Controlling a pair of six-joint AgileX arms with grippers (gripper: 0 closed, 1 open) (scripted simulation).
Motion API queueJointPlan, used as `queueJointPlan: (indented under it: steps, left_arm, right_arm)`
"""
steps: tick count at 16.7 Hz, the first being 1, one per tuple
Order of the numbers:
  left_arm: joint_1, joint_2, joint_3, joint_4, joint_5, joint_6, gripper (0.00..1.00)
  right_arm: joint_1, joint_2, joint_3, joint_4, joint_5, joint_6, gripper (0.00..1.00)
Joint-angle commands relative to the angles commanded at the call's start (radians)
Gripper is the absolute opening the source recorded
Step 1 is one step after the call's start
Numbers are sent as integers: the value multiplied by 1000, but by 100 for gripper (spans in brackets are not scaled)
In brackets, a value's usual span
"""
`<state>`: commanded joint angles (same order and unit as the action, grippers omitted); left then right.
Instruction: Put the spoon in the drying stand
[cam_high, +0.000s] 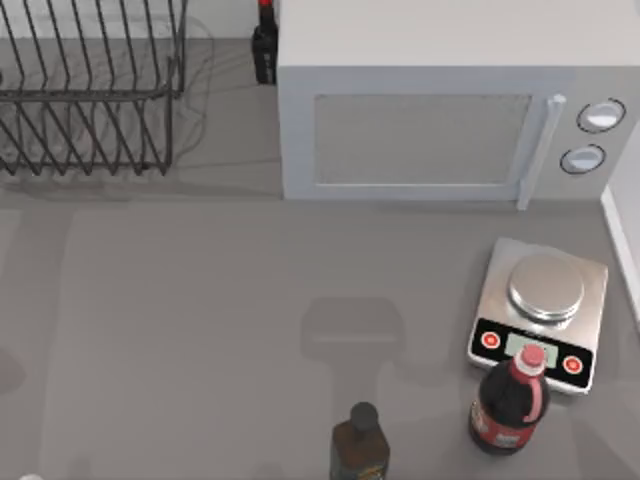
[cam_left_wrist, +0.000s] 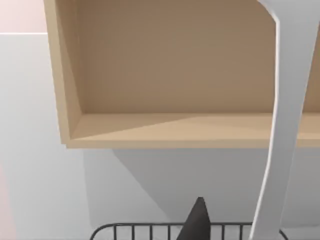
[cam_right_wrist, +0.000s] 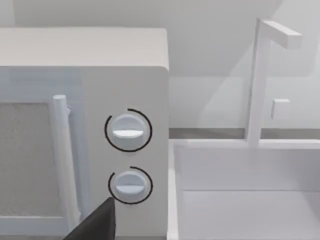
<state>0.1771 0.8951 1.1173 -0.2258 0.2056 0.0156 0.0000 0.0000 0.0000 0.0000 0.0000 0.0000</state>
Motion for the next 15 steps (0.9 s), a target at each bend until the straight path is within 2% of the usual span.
queueJointPlan:
  steps: [5,15]
  left_arm:
    - [-15,156,-9,160,-14,-2,0]
    - [-89,747,-149,916,-82,3,0]
  right_arm:
    - [0,0,0,0,0,0,100]
    - [0,0,0,0,0,0,100]
